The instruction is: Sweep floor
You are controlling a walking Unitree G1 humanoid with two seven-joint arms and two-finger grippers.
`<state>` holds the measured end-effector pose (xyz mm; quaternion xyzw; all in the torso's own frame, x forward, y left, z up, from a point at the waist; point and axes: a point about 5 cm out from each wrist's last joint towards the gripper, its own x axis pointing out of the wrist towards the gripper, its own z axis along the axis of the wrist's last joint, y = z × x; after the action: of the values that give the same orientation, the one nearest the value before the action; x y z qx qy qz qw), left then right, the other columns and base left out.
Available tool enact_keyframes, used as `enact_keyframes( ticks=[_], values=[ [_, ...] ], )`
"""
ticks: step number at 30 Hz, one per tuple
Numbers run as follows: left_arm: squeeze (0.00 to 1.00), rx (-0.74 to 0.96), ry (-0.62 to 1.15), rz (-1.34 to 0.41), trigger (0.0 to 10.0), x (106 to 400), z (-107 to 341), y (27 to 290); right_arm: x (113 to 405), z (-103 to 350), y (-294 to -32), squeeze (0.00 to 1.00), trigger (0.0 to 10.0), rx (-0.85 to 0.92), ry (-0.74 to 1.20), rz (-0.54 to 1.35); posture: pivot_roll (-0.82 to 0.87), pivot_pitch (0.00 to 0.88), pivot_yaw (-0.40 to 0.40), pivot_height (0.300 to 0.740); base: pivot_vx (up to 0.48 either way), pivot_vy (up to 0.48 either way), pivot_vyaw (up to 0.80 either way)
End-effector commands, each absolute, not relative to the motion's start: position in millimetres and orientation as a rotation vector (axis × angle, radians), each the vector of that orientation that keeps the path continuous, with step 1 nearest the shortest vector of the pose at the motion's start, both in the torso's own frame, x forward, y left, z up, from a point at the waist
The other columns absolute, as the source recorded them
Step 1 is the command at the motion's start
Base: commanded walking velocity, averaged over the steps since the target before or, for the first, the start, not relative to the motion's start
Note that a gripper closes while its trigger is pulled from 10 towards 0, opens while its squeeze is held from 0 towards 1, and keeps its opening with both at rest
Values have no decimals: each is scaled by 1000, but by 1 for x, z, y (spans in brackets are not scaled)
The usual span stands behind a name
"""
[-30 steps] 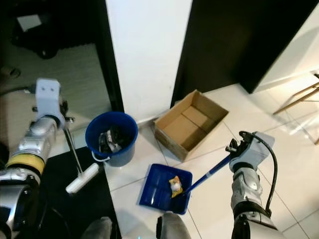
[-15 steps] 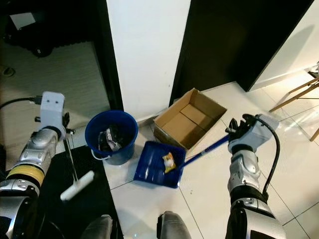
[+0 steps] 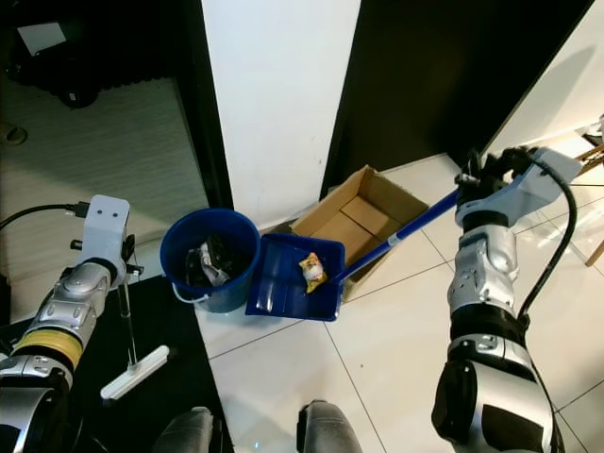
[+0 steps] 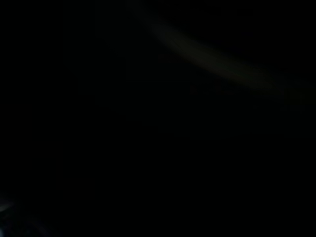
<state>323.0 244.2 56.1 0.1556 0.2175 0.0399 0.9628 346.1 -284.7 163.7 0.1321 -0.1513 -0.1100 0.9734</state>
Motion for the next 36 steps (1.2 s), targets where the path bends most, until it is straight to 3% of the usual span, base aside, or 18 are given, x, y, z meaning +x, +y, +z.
enact_keyframes(
  ticks=[1,5,13,29,33,36],
  values=[
    [0,311,441,58,10000,321,53,238,351,186,-285,0,0,269,-385,-213,-6,58,-41,740,0,0,0],
    [0,305,447,44,10000,319,49,233,360,222,-277,0,0,217,-483,-176,-3,49,-47,740,0,0,0],
    [0,298,451,26,10000,317,45,227,366,249,-272,0,0,175,-558,-185,-2,41,-54,740,0,0,0],
    [0,286,451,5,10000,316,42,219,379,270,-244,0,0,233,-623,-156,-7,49,-61,740,0,0,0],
    [0,280,447,2,10000,315,42,217,386,279,-222,0,0,257,-650,-136,-11,54,-72,740,0,0,0],
    [0,276,444,1,10000,314,41,216,390,281,-203,0,863,257,-655,-112,-11,57,-81,740,0,0,0]
  ],
)
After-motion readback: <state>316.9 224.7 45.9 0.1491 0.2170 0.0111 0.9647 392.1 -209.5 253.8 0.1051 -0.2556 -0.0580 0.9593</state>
